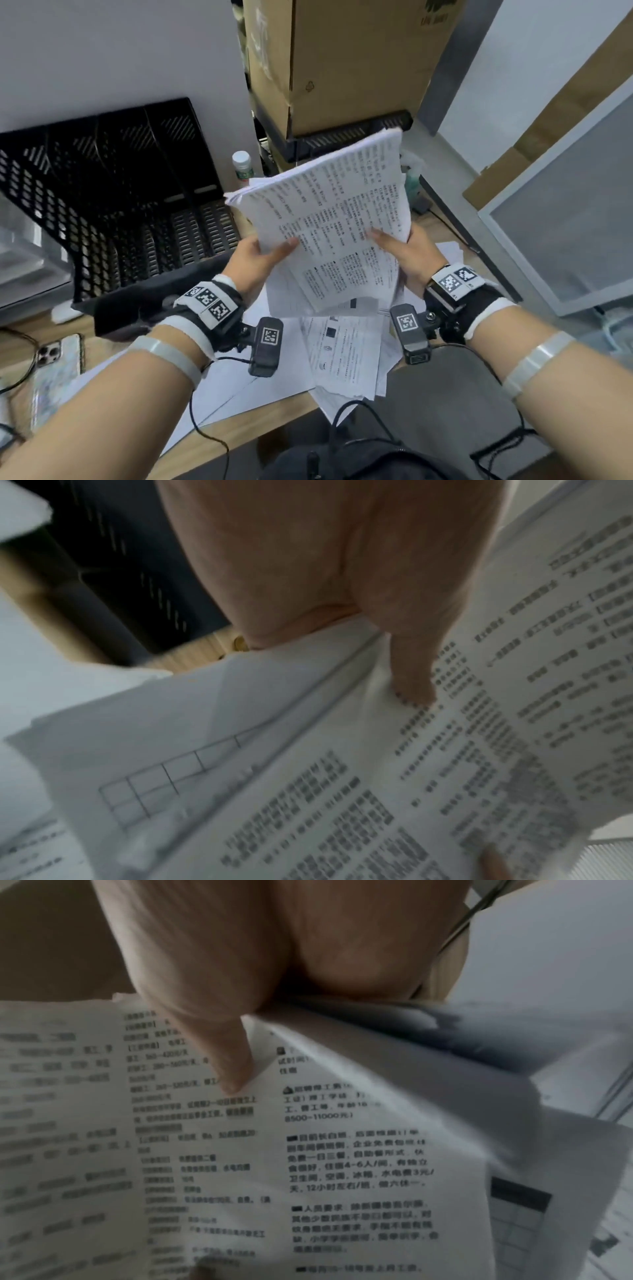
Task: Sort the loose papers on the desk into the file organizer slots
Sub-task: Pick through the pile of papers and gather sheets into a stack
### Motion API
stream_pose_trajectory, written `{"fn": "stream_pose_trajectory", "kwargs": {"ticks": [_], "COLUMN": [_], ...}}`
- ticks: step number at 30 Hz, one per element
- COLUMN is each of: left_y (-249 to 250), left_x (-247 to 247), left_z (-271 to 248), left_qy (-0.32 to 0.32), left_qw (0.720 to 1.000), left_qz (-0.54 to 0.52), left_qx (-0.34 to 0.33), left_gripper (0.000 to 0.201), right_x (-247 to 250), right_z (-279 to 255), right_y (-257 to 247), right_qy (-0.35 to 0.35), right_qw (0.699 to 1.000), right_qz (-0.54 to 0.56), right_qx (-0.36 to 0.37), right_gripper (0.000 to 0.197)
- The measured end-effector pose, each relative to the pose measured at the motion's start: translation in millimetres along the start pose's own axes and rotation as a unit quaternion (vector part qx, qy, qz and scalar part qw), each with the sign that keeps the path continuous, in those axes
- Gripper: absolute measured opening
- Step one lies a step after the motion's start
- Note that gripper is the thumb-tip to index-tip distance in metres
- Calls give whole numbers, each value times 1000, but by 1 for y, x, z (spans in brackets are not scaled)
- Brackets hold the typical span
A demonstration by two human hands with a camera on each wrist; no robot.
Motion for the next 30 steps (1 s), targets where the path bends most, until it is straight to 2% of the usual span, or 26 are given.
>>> {"fn": "stream_pose_trajectory", "kwargs": {"ticks": [1,4,6,8,10,12,14,15,17,18,19,21,24,27,29,30], "left_y": [0,-1,0,-5,-17,-37,-55,-62,-71,-73,-72,-64,-43,-34,-33,-33], "left_x": [0,-2,-9,-19,-29,-31,-32,-33,-36,-35,-32,-23,7,59,101,120], "left_z": [1,4,3,2,1,-1,-4,-6,-8,-7,-7,-5,-5,-17,-41,-55], "left_qy": [8,23,14,1,1,15,9,-7,-25,-17,-3,26,79,137,185,210], "left_qw": [1000,999,998,998,997,993,992,992,992,991,991,994,996,990,982,976], "left_qz": [0,-21,-38,-15,57,114,129,126,122,125,125,103,47,30,46,50], "left_qx": [-10,-34,-50,-63,-59,-36,-3,13,35,39,37,25,-1,-11,-3,5], "left_gripper": [43,30,27,22,15,12,16,22,35,38,35,23,28,41,47,45], "right_x": [2,10,12,16,14,16,25,30,35,35,34,29,9,-10,-43,-58], "right_z": [1,1,0,3,8,10,10,12,14,14,15,18,19,19,10,6], "right_y": [4,10,15,24,41,60,73,80,85,86,86,77,71,103,137,152], "right_qy": [6,44,63,84,69,55,80,101,122,117,104,75,-9,-57,-125,-143], "right_qw": [1000,987,983,988,994,994,991,989,979,971,973,983,986,963,928,908], "right_qz": [-8,-154,-172,-128,-76,-7,45,37,-121,-165,-166,-148,-156,-219,-252,-285], "right_qx": [0,15,22,9,-25,-94,-102,-103,-107,-124,-122,-77,-55,-146,-245,-272], "right_gripper": [24,23,25,19,16,10,29,31,16,23,27,24,26,31,37,41]}}
Point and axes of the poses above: each hand's wrist, its own z-axis towards the middle knuckle, its own x-axis out of the back of the hand, y = z × x, the point moved 6 cm from there along z, towards the middle knuckle, and after that the axes turned 9 degrees about -x, right-handed, at the moved point
